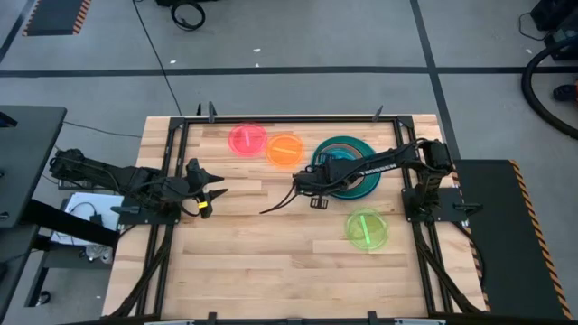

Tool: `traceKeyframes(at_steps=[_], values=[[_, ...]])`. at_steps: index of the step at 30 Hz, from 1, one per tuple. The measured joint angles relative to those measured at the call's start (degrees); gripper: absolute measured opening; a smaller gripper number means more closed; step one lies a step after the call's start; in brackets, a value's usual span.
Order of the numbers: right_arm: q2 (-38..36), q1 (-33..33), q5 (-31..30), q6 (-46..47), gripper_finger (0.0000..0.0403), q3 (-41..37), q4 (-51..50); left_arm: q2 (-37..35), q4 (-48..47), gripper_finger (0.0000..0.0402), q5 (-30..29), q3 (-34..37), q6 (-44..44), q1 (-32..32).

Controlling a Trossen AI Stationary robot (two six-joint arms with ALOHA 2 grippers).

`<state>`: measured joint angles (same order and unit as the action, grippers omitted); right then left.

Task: Stack plastic plates
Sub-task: Stack the orange plate on the light blue plate

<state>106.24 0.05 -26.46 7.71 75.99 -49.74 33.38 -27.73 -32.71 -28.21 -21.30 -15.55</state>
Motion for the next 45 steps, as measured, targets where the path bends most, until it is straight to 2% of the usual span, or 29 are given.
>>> traceKeyframes(at_steps=[11,19,28,45], values=[[0.92,-0.24,2.2,-16.21,0.0133,-0.19,18.16,0.0,0.03,0.0188,0.0,0.02,0.0,0.0],[5.48,-2.68,1.86,-25.09,0.0132,-0.98,27.94,-0.02,0.09,0.0188,-0.02,0.04,0.03,0.0],[9.0,-6.82,0.87,-29.64,0.0132,-1.01,31.34,-0.02,-0.55,0.0188,0.01,0.04,0.04,0.0],[13.35,-11.6,3.88,-32.5,0.0113,-0.81,34.21,-0.02,-0.43,0.0188,-0.02,0.03,0.02,0.0]])
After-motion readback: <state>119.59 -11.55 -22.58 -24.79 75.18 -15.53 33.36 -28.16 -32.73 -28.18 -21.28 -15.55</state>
